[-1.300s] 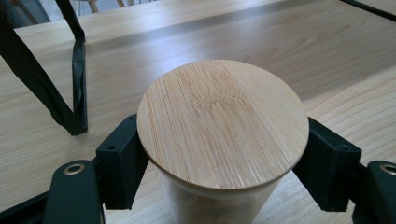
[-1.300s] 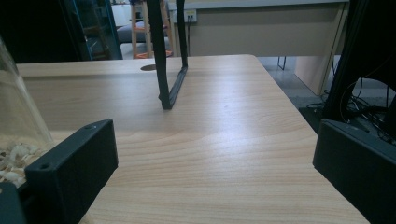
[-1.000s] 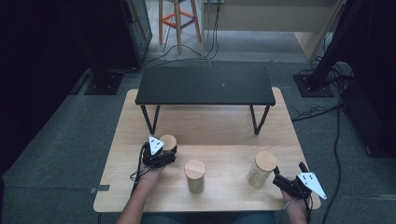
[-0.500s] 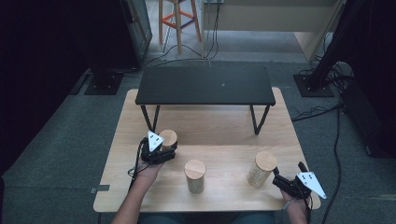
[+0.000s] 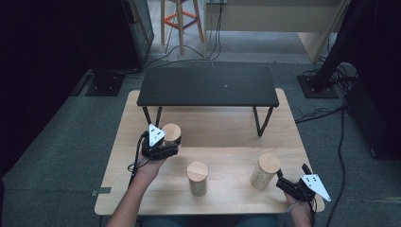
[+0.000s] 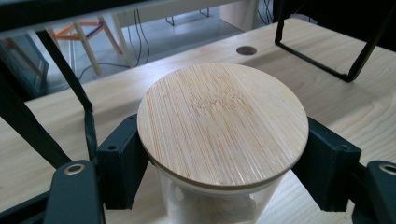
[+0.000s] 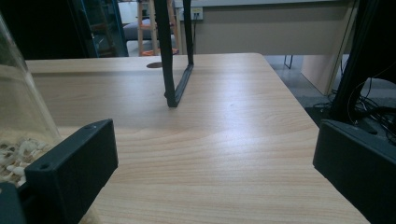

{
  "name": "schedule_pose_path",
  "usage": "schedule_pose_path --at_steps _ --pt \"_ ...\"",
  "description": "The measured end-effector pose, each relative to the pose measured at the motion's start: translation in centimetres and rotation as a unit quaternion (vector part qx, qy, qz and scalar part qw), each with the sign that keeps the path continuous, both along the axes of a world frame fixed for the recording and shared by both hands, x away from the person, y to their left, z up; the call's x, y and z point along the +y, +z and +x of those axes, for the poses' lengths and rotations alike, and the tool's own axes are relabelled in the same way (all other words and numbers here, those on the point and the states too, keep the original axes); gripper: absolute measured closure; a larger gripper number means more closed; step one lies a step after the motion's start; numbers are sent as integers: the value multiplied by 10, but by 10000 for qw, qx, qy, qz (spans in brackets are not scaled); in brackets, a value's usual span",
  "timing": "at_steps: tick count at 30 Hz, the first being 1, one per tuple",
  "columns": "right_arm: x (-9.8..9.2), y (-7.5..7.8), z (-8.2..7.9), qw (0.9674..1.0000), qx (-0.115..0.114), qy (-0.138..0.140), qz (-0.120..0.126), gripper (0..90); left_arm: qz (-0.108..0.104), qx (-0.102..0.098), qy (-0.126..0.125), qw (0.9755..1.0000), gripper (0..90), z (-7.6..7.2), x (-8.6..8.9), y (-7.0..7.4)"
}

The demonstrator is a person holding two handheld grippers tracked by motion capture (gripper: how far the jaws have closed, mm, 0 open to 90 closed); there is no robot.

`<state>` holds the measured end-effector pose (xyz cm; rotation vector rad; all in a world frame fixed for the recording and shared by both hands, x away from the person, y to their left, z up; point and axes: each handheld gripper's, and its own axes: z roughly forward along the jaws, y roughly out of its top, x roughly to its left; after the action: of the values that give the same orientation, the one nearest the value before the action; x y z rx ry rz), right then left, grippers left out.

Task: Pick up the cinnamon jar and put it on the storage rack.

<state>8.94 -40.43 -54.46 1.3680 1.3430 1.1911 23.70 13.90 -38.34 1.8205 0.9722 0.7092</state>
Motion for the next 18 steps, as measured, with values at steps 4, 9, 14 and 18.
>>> schedule_pose_path --at_steps 4,9,14,18 --pt "0 0 0 10000 -6 -3 -15 0 -51 -87 -69 9999 258 1 -1 12" --pt "2 -1 -1 10000 -26 -27 -36 0 -122 -121 -104 9998 258 5 -4 26" --pt "2 -1 0 10000 -29 -37 -62 0 -143 -208 -106 9996 258 10 -8 39" --pt "2 -1 -1 10000 -25 -42 -19 0 -133 -265 -134 9995 259 14 -10 50"
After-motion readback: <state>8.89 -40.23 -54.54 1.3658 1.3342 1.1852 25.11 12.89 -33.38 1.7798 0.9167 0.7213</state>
